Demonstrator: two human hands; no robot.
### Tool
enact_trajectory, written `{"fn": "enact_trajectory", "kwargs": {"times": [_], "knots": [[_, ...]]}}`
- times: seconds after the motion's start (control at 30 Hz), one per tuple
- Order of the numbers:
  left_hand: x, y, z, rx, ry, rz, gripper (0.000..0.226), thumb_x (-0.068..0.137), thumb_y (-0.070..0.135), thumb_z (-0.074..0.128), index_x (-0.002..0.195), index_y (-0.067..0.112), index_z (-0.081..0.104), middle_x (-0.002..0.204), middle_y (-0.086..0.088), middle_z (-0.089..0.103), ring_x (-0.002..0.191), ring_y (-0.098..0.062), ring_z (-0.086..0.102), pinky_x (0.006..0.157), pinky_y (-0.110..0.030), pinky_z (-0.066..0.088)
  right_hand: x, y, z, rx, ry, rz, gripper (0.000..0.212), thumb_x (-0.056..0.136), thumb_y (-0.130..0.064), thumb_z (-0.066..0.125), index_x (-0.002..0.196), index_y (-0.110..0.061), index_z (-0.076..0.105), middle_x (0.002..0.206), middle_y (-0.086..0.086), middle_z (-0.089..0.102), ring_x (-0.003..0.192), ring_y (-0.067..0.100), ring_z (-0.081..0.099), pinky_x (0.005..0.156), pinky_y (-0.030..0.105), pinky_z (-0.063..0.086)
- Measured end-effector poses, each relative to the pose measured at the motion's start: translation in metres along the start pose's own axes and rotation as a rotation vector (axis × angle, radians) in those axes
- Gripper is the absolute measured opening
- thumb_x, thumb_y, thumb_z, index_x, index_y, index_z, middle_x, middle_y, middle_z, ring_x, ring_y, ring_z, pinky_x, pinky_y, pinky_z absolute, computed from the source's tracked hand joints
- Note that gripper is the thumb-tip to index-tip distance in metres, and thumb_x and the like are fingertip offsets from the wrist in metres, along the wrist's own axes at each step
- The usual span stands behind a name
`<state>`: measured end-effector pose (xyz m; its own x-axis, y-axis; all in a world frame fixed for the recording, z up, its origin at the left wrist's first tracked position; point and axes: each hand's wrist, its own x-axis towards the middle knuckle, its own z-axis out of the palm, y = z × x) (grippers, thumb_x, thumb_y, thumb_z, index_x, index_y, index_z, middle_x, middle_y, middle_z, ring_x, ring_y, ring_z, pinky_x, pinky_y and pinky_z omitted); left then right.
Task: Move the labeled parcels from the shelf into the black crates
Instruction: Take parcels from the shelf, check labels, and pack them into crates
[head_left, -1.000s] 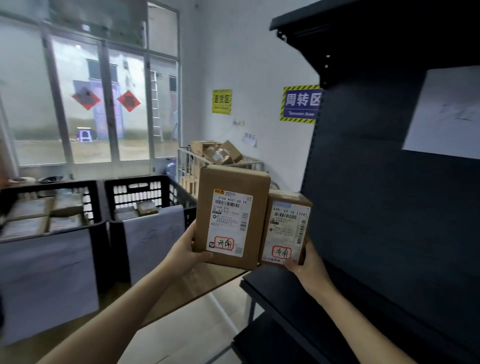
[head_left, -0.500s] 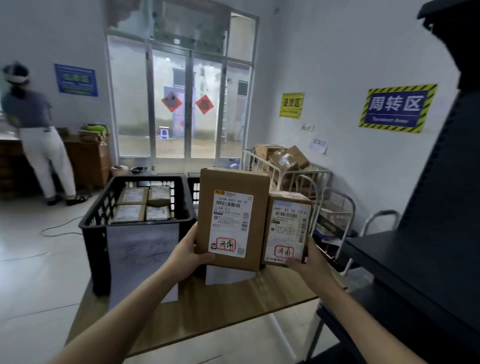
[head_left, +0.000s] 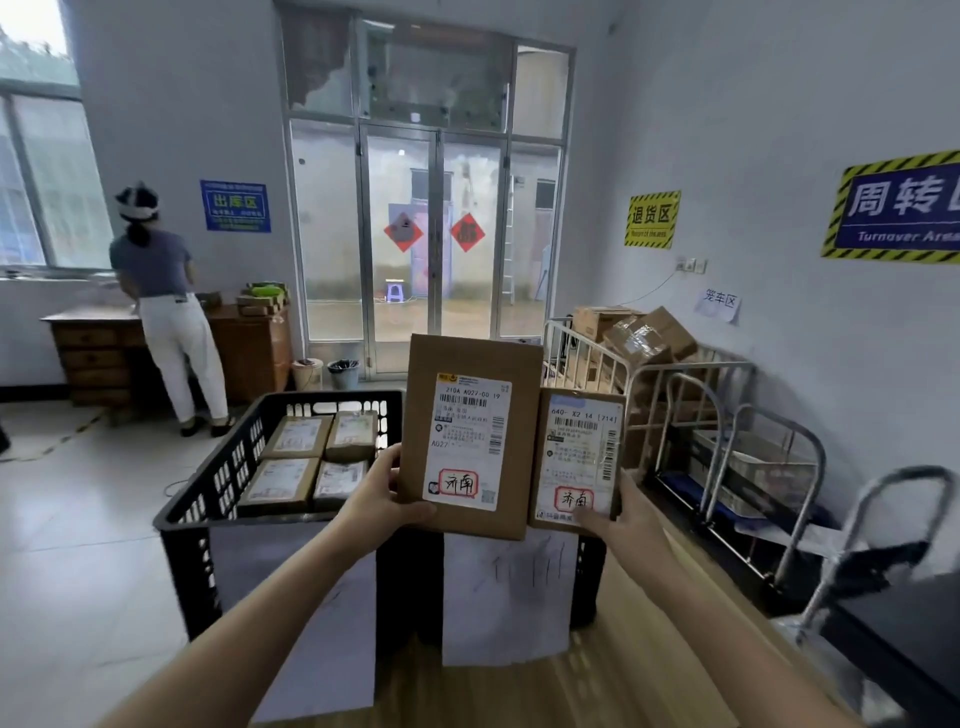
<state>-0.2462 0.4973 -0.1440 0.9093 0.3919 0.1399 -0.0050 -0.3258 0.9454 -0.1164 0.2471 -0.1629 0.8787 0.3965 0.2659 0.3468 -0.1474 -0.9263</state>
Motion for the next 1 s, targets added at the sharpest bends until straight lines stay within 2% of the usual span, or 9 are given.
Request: {"fn": "enact_trajectory", "kwargs": {"times": [0.1,0.23,0.4,0.5,0.63,0.7,0.77,0.9,1.0], "knots": [[0.039,0.004,0.010,0.004,0.031,-0.024,0.063,0.077,0.004,0.072,0.131,0.016,0.041,0.108,-0.001,0.063,0.098,-0.013,0.061,0.077,-0.024,0.051,0.042,0.007,-0.009,0.029,-0.016,0.016,0.042,0.083,-0.015,0.067,0.115,-0.033,0.047,0.101,-0.016,0.062,0.091,-0.004,0.057,0.065,0.012,0.042],[0.078,0.001,0.021,-0.048,0.055,-0.028,0.056,0.080,0.005,0.069,0.129,0.011,0.043,0.107,-0.002,0.065,0.095,-0.011,0.062,0.073,-0.019,0.052,0.090,0.017,-0.012,0.045,-0.063,0.023,0.030,0.084,-0.024,0.066,0.099,-0.043,0.048,0.098,-0.019,0.062,0.088,-0.003,0.058,0.066,0.014,0.041],[0.117,-0.009,0.024,-0.123,0.111,-0.081,0.048,0.084,0.008,0.067,0.127,0.013,0.047,0.107,-0.003,0.065,0.096,-0.013,0.064,0.072,-0.019,0.052,0.133,0.039,0.001,0.062,-0.066,0.008,0.030,0.085,-0.027,0.064,0.105,-0.044,0.049,0.099,-0.019,0.063,0.092,-0.004,0.058,0.069,0.014,0.042],[0.142,-0.017,0.024,-0.132,0.118,-0.105,0.046,0.085,0.012,0.066,0.127,0.013,0.049,0.109,-0.004,0.066,0.097,-0.014,0.065,0.075,-0.021,0.052,0.160,0.052,0.009,0.077,-0.061,0.016,0.030,0.086,-0.028,0.062,0.111,-0.038,0.051,0.100,-0.021,0.062,0.092,-0.005,0.057,0.071,0.013,0.042],[0.176,-0.028,0.027,-0.127,0.101,-0.174,0.036,0.087,0.014,0.063,0.121,0.011,0.053,0.104,0.001,0.067,0.095,-0.012,0.065,0.073,-0.019,0.052,0.195,0.072,0.020,0.107,-0.066,0.094,0.031,0.089,-0.029,0.059,0.118,-0.032,0.051,0.107,-0.008,0.065,0.099,0.008,0.061,0.087,0.031,0.050],[0.193,-0.035,0.028,-0.104,0.083,-0.214,0.033,0.089,0.016,0.060,0.121,0.011,0.053,0.106,0.000,0.065,0.097,-0.014,0.063,0.079,-0.024,0.051,0.211,0.080,0.025,0.114,-0.043,0.130,0.028,0.089,-0.028,0.058,0.116,-0.031,0.052,0.102,-0.008,0.065,0.095,0.009,0.061,0.082,0.029,0.052],[0.209,-0.042,0.028,-0.093,0.054,-0.251,0.031,0.090,0.018,0.058,0.120,0.012,0.053,0.107,-0.002,0.064,0.100,-0.017,0.062,0.083,-0.028,0.052,0.226,0.086,0.032,0.118,-0.027,0.160,0.027,0.090,-0.027,0.057,0.116,-0.030,0.052,0.096,-0.013,0.063,0.090,0.002,0.059,0.071,0.019,0.047],[0.241,-0.056,0.031,-0.090,-0.008,-0.337,0.032,0.091,0.020,0.057,0.121,0.009,0.051,0.101,0.001,0.062,0.093,-0.014,0.061,0.070,-0.023,0.050,0.252,0.102,0.041,0.124,-0.026,0.215,0.024,0.091,-0.025,0.056,0.115,-0.027,0.054,0.092,-0.015,0.063,0.083,-0.004,0.058,0.058,0.010,0.042],[0.264,-0.068,0.035,-0.058,0.012,-0.365,0.033,0.092,0.019,0.056,0.122,0.008,0.050,0.096,0.004,0.060,0.088,-0.010,0.058,0.067,-0.021,0.046,0.267,0.116,0.047,0.133,-0.023,0.262,0.025,0.091,-0.023,0.056,0.116,-0.019,0.056,0.098,-0.006,0.066,0.088,0.005,0.061,0.065,0.015,0.046]]}}
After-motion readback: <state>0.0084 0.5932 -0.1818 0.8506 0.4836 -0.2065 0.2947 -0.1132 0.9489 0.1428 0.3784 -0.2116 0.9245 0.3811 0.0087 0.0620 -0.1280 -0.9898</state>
